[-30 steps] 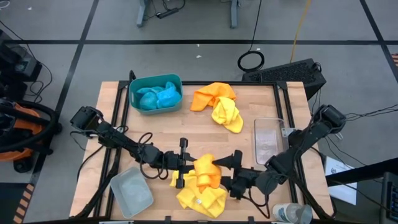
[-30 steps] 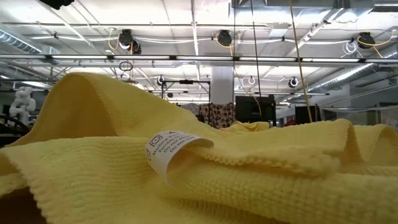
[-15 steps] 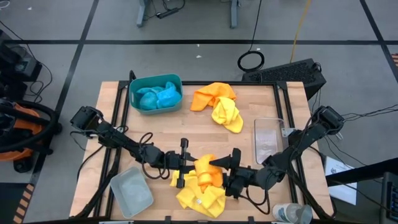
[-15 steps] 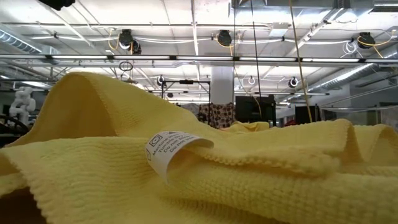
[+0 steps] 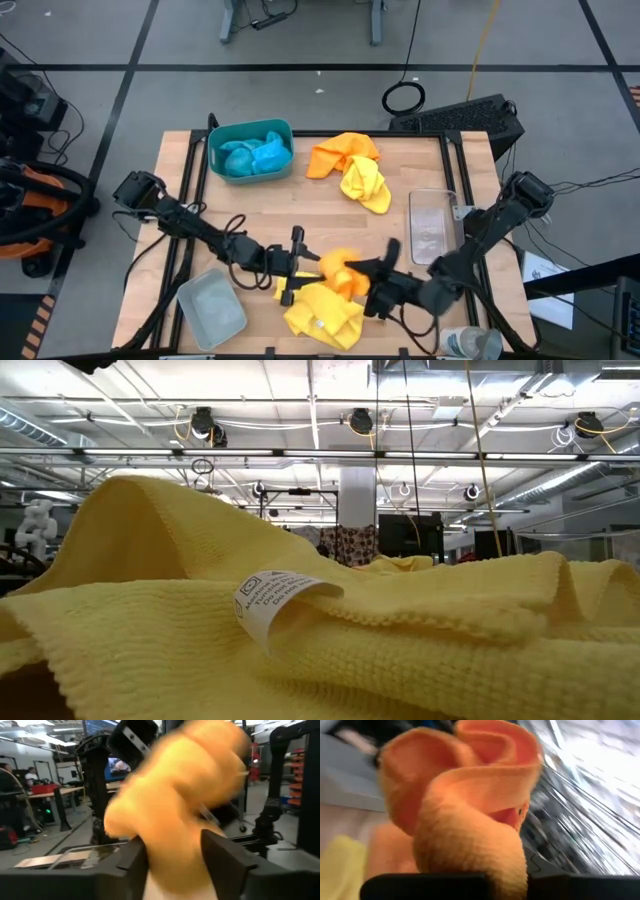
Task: Sort microfiber towel by color & place in baskets
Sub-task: Put the bottom orange microfiber cloth into the transparent bin
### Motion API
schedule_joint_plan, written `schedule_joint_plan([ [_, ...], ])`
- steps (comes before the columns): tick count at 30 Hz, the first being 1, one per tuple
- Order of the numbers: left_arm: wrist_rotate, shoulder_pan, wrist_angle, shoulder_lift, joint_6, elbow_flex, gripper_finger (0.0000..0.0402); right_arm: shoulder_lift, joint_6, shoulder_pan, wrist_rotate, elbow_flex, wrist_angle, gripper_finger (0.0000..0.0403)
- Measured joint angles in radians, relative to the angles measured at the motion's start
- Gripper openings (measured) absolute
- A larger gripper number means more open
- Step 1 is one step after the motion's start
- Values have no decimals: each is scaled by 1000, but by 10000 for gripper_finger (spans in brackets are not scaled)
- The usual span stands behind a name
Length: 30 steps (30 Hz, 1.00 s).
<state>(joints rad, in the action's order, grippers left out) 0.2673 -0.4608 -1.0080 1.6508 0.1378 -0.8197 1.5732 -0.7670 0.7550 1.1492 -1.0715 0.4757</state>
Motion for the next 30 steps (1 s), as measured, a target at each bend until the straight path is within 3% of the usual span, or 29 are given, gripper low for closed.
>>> schedule_joint_plan([
  [3,37,-7,4,0,-1,0,235,-1,-19,62,192,-63,-54,8],
  [5,82,-7,4,0,-1,0,256,-4,-7,96,255,-114,-139,5],
  [8,146,-6,10,0,-2,0,275,-14,23,141,291,-187,-239,6],
  [12,158,-6,34,0,-3,0,278,-16,6,171,295,-258,-322,5],
  [18,160,-6,32,0,-3,0,278,-47,22,141,321,-276,-429,5],
  [22,160,-6,38,0,-11,0,278,-142,89,129,360,-275,-565,5],
  [25,160,-6,46,0,-27,0,278,-233,254,110,398,-277,-755,5],
  [30,160,-4,50,0,-27,0,278,-346,800,45,198,-276,-1234,5],
])
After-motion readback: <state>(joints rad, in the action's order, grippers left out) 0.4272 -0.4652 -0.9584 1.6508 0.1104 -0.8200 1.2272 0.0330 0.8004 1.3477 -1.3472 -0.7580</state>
